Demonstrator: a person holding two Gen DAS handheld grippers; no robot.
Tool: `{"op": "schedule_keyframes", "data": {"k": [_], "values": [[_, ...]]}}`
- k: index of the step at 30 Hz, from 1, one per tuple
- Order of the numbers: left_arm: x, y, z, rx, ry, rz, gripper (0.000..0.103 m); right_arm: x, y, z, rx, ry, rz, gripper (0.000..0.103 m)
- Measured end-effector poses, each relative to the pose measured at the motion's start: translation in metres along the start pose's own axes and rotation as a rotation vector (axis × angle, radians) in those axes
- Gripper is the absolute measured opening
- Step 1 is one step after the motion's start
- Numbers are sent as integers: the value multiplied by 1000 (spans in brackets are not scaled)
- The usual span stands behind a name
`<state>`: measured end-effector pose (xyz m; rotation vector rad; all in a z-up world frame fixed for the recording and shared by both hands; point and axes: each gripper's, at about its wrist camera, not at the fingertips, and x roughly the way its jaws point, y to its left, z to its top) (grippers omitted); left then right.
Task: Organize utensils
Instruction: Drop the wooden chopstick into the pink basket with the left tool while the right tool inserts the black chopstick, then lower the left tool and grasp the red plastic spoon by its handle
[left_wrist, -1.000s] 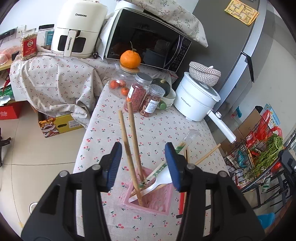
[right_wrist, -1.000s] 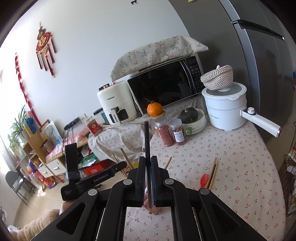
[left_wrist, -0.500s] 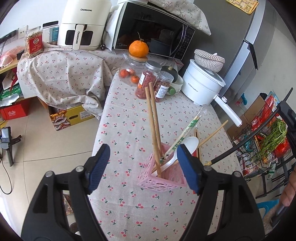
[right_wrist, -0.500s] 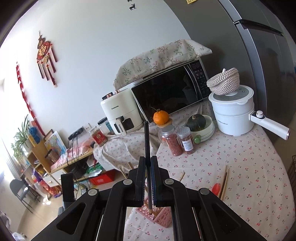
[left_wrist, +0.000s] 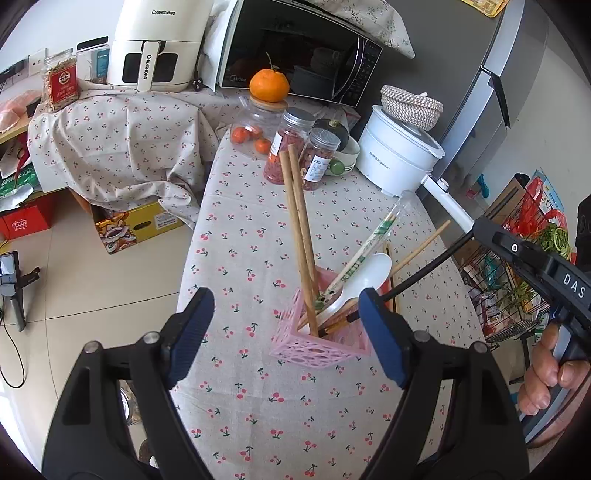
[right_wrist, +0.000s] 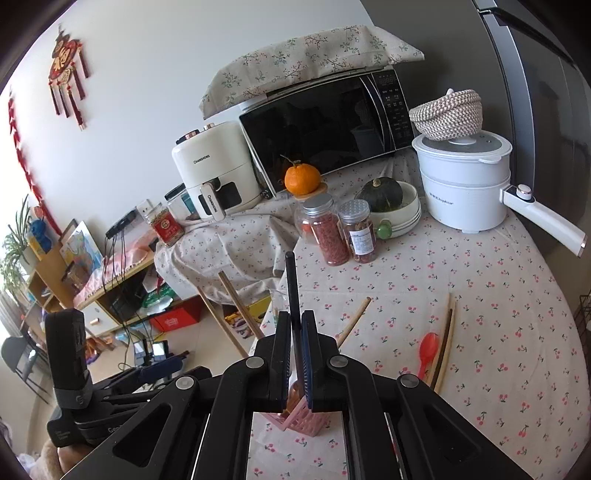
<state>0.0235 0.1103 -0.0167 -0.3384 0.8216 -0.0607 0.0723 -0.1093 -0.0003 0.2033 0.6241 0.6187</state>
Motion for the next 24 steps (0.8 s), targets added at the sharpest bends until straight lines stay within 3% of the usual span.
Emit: {"op": "schedule_keyframes", "data": {"k": [3, 5, 7, 14, 24], "values": [[0, -2, -1, 9, 1, 1, 81, 0, -3, 1, 16, -6, 3, 19], [-1, -4, -2, 14, 0, 1, 81, -5, -7, 2, 34, -20, 10, 60], [-1, -6, -3, 20, 0, -1, 82, -14, -9, 3, 42, -58, 6, 72], [-6, -17, -7, 49, -11, 1, 86, -39, -23, 5, 40, -101, -11, 84], [-13, -59, -21, 174, 3, -63, 89, -68, -60, -1, 41, -113, -114, 89]]}}
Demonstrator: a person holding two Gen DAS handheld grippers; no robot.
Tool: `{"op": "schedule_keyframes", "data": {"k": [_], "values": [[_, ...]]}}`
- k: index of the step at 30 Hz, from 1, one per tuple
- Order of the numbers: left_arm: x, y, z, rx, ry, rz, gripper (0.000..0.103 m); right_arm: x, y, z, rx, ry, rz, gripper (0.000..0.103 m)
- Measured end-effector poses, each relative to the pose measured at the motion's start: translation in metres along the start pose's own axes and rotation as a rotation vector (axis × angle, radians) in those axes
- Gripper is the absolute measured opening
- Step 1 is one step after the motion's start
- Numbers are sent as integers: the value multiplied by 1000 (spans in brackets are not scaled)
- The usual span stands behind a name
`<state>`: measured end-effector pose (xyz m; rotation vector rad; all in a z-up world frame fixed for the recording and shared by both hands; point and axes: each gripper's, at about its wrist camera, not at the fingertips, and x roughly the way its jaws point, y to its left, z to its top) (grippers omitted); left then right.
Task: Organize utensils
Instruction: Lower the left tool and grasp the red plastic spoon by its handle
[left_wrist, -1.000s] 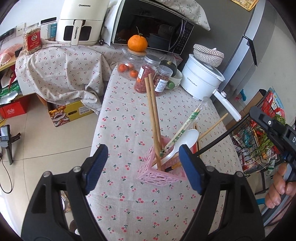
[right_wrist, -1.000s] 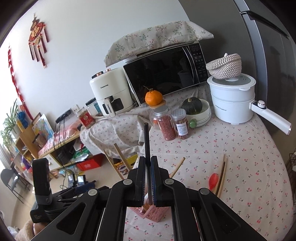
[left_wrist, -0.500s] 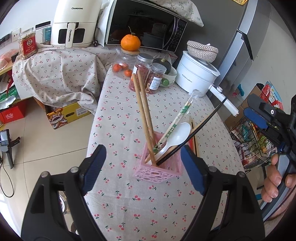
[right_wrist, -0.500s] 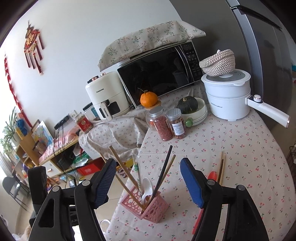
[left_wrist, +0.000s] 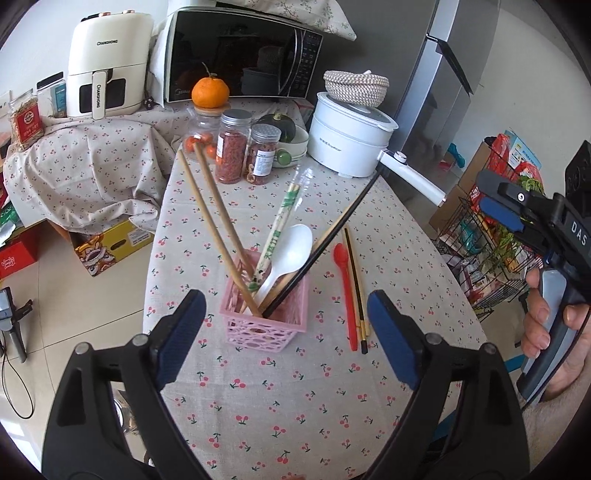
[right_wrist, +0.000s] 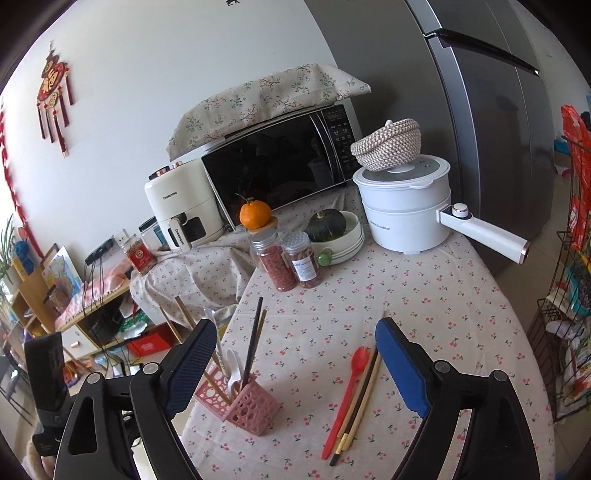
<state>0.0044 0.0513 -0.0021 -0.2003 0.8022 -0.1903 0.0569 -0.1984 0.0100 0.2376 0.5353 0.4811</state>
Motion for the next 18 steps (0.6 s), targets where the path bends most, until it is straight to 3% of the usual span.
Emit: {"op": "schedule_keyframes", "data": {"k": [7, 13, 18], "values": [[13, -46, -8, 122, 40, -26, 90, 4, -39, -7, 71, 82, -75, 91], [41, -94, -26, 249, 115, -45, 90, 18, -75, -17, 96, 207, -169, 91], [86, -125, -30, 314, 189, 21, 89, 30, -118, -27, 197, 285, -216, 91]]}}
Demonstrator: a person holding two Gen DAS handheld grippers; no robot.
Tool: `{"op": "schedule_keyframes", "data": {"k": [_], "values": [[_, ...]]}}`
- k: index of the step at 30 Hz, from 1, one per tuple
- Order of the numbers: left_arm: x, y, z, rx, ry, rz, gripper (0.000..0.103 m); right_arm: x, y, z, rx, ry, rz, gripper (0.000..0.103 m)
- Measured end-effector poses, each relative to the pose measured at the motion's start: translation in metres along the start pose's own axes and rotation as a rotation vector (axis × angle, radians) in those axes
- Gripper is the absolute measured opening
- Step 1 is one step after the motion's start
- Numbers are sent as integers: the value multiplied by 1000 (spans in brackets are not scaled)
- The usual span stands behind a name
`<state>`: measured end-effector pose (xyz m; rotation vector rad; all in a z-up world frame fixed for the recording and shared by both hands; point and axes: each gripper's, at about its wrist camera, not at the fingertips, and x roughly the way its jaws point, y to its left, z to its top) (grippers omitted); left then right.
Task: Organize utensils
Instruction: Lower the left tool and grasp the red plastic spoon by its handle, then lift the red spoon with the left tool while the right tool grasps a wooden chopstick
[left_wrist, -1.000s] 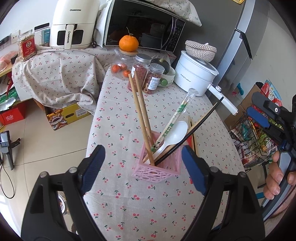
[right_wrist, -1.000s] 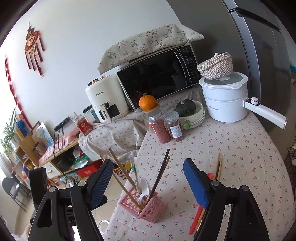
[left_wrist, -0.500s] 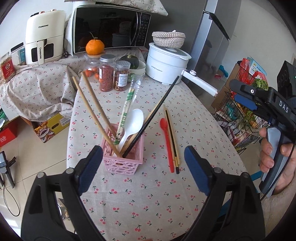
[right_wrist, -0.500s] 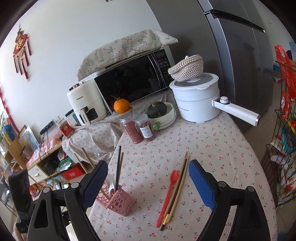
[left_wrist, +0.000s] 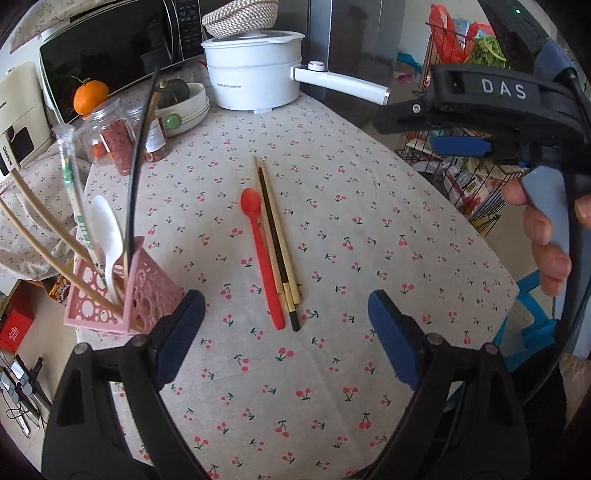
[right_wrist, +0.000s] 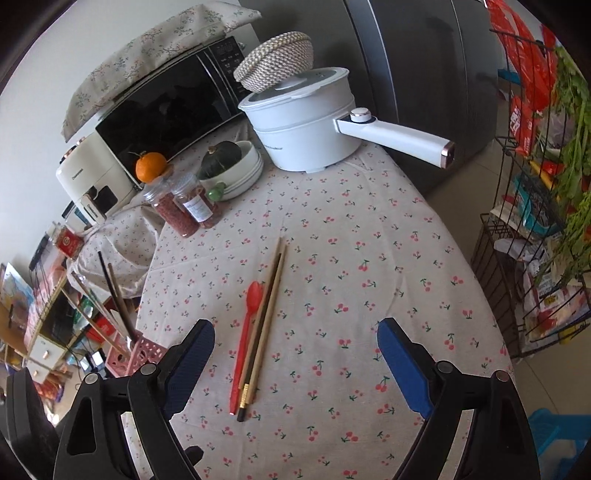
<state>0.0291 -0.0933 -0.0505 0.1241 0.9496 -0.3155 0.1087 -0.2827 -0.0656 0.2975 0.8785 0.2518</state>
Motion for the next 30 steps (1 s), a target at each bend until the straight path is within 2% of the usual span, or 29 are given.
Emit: {"op": "schedule_keyframes", "data": {"k": [2, 3, 5, 6, 7, 11, 17, 23, 24, 26, 30], "values": [[20, -4, 11, -3, 25, 31, 83, 11, -17, 1, 44, 41, -23, 91], [30, -5, 16, -5, 36, 50, 76, 16, -26, 2, 62, 54, -38, 91], [51, -6, 28, -21, 70, 75, 58, 26, -40, 2, 91, 76, -66, 91], [63, -3, 34, -41, 92, 80, 44, 32, -46, 2, 106, 86, -72, 91], [73, 0, 41, -65, 111, 86, 37, 38, -52, 0, 123, 108, -73, 91], [107, 15, 65, -150, 164, 137, 33, 53, -68, -2, 186, 182, -34, 91], [144, 27, 80, -223, 271, 176, 20, 56, -73, 5, 175, 181, -52, 91], [164, 39, 83, -301, 354, 135, 16, 58, -73, 9, 177, 187, -35, 91], [164, 39, 83, -303, 345, 137, 16, 59, -73, 9, 177, 190, -35, 91], [165, 37, 84, -297, 352, 136, 9, 60, -73, 9, 179, 197, -34, 91], [148, 30, 83, -274, 293, 113, 9, 63, -73, 8, 179, 201, -43, 91]]}}
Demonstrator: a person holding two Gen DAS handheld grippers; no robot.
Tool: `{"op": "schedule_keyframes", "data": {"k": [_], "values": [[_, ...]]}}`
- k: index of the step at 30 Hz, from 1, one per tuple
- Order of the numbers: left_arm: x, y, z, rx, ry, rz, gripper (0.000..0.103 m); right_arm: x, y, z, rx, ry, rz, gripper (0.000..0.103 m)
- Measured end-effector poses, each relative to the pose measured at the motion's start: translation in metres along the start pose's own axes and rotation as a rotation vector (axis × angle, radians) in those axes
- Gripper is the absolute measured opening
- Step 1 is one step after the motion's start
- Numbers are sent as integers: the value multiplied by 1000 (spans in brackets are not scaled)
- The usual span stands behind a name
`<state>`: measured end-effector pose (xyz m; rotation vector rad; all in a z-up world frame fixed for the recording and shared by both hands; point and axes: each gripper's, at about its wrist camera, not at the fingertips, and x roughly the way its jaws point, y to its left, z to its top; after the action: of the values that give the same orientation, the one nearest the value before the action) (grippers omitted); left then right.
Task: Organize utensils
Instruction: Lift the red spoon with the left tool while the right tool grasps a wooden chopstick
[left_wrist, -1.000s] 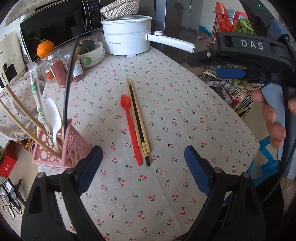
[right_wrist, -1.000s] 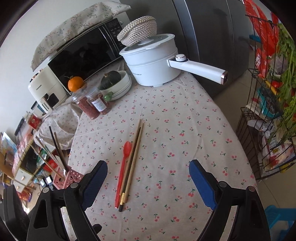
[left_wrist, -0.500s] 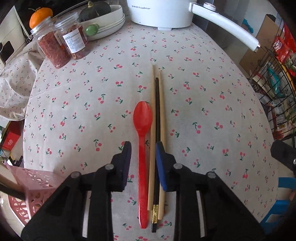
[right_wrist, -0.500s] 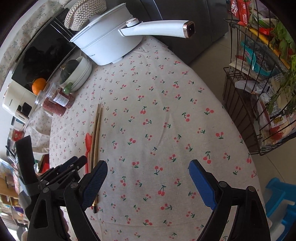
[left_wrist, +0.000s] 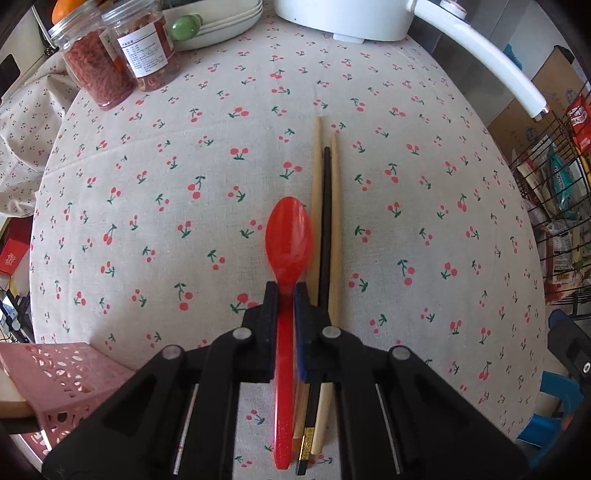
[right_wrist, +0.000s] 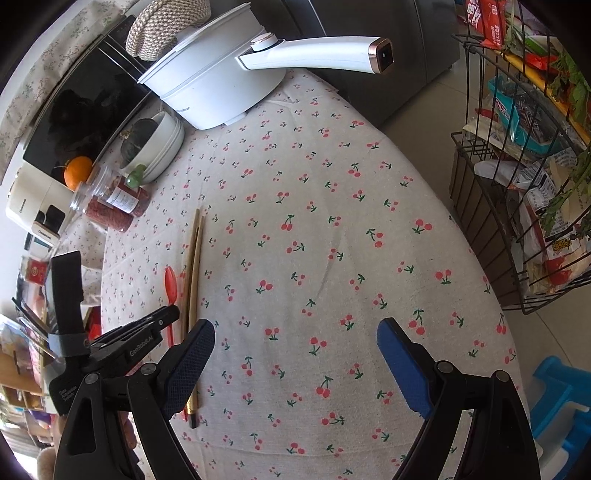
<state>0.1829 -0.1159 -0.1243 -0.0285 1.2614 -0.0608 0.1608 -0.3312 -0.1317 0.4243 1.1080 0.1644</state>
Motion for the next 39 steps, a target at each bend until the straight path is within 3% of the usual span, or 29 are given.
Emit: {"op": "schedule_keyframes", "data": {"k": [10, 17, 21, 24, 26, 28, 35, 39], "values": [[-109, -13, -58, 181, -252, -154, 9, 12, 11, -2, -18, 7, -47, 91], [-181, 25, -101, 196, -468, -234, 9, 28, 38, -10, -77, 38, -54, 91], [-201, 62, -114, 128, -551, -263, 9, 43, 58, -12, -124, 47, -53, 89], [-213, 84, -116, 89, -602, -289, 9, 58, 74, -11, -152, 70, -38, 70], [-218, 97, -121, 77, -641, -271, 9, 69, 86, -9, -162, 89, -14, 51], [-220, 113, -125, 54, -662, -271, 9, 78, 98, -7, -168, 96, -4, 42], [-211, 162, -117, -73, -652, -274, 9, 111, 130, 4, -183, 107, -42, 22], [-211, 176, -115, -121, -649, -300, 9, 115, 135, 7, -187, 104, -110, 18]]}}
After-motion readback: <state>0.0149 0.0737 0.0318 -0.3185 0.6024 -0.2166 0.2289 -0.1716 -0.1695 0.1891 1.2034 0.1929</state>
